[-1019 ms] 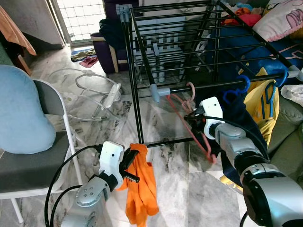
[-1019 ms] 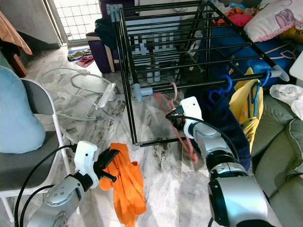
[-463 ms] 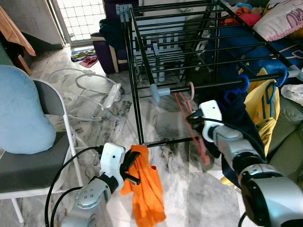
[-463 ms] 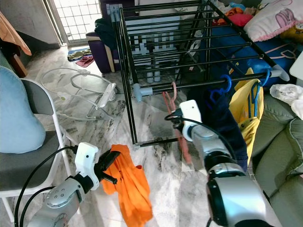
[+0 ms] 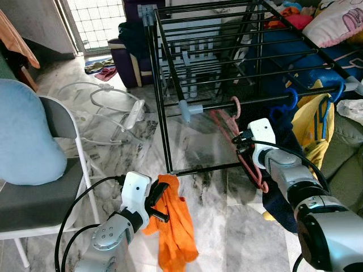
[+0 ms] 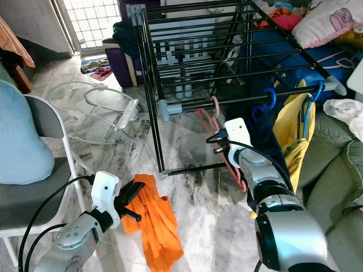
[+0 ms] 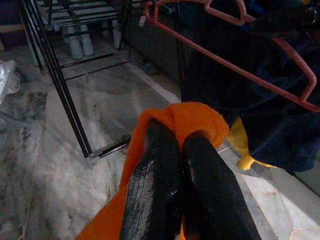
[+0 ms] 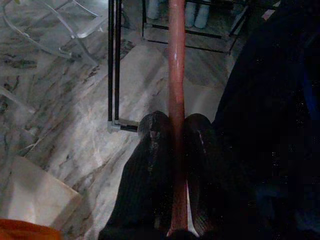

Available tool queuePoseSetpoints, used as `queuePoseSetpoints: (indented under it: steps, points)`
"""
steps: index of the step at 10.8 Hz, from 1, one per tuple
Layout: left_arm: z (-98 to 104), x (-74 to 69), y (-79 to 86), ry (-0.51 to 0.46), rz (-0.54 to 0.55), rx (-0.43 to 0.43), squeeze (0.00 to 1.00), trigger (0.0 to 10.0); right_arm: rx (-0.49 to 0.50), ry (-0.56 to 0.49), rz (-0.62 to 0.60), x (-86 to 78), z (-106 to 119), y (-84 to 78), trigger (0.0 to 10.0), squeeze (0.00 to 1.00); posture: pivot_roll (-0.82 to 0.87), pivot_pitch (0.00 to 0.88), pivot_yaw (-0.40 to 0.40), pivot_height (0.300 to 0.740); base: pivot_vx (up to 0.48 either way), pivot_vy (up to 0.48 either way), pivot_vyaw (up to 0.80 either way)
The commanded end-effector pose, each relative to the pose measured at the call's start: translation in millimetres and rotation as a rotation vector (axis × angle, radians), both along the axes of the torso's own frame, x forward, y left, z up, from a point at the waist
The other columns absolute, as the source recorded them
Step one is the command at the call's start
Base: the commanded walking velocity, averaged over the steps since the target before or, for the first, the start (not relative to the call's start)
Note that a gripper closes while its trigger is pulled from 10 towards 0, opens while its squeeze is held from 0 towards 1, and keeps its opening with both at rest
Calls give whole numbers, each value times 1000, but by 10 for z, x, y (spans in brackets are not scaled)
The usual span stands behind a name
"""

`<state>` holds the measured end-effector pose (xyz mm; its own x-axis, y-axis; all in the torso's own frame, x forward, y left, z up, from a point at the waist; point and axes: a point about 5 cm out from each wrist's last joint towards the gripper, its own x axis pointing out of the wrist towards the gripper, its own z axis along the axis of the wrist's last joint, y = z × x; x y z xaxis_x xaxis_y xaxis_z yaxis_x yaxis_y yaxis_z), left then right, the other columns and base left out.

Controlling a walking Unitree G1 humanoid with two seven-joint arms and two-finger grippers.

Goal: Hang hanger

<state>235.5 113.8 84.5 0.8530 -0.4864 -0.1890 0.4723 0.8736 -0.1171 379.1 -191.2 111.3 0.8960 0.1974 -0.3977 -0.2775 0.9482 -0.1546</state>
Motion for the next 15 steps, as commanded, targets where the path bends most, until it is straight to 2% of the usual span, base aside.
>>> queuePoseSetpoints:
  steps: [1, 2, 3, 4, 5, 6, 13, 14, 15]
  points:
    - [64, 14, 10, -26, -4, 8, 0, 10000, 0, 7, -7, -16, -31, -9, 1020, 0, -14, 41, 58, 740, 0, 0, 0]
    - [64, 19, 12, -26, -4, 10, 0, 10000, -5, 10, -2, -19, -38, -4, 3882, 0, -13, 40, 58, 740, 0, 0, 0]
    - [65, 20, 10, -26, -3, 11, 0, 10000, -14, 8, -1, -17, -35, -6, 9333, 0, -14, 37, 58, 740, 0, 0, 0]
    - [64, 22, 8, -26, -4, 12, 0, 10000, -21, 1, 5, -13, -26, 1, 10000, 0, -14, 37, 58, 740, 0, 0, 0]
    - [67, 28, 4, -27, -4, 12, 0, 10000, -36, -6, 26, -10, -20, 24, 10000, 0, -15, 36, 58, 740, 0, 0, 0]
    - [70, 34, -3, -27, -4, 12, 0, 10000, -33, -7, 20, -9, -18, 18, 10000, 1000, -15, 34, 56, 740, 0, 0, 0]
    - [64, 39, -17, -22, -13, 12, 0, 10000, -43, 10, -7, -22, -32, -47, 10000, 1000, -21, 28, 57, 740, 0, 0, 0]
    - [62, 38, -16, -21, -17, 14, 0, 10000, -39, 12, -5, -24, -34, -49, 10000, 0, -21, 27, 58, 740, 0, 0, 0]
    - [62, 38, -15, -20, -16, 15, 0, 10000, -39, 12, -3, -28, -34, -62, 10000, 0, -19, 27, 56, 740, 0, 0, 0]
